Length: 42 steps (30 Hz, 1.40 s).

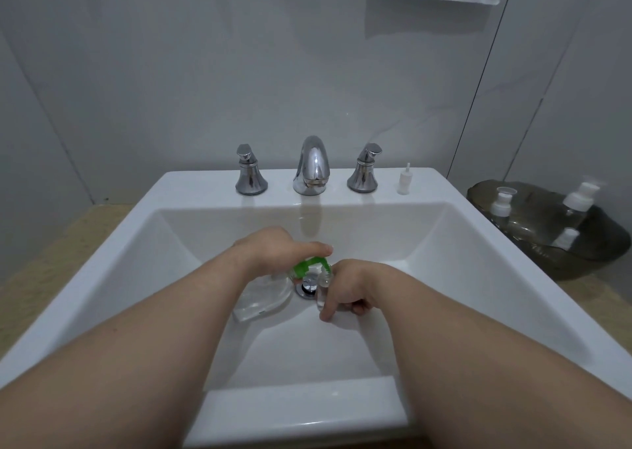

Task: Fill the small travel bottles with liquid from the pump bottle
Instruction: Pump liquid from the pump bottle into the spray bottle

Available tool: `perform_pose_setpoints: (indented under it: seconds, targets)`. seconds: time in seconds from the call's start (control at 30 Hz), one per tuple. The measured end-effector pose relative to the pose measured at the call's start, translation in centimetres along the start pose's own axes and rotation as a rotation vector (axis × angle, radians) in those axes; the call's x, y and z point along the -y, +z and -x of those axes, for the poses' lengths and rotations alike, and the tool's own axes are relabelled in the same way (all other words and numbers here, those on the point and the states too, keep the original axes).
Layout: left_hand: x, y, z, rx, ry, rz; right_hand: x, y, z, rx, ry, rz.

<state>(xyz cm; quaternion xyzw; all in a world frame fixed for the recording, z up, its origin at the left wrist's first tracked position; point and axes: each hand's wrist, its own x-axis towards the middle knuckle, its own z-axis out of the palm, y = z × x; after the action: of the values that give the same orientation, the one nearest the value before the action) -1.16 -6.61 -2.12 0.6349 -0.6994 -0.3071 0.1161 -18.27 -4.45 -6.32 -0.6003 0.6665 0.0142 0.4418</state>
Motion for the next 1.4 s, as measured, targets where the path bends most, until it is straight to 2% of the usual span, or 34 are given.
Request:
perform_pose_setpoints:
  seconds: [1.4]
  targets:
    - [-0.26, -0.06, 0.18, -0.027, 0.015, 0.012, 0.15, -0.05, 0.33, 0.033, -0.033, 0.005]
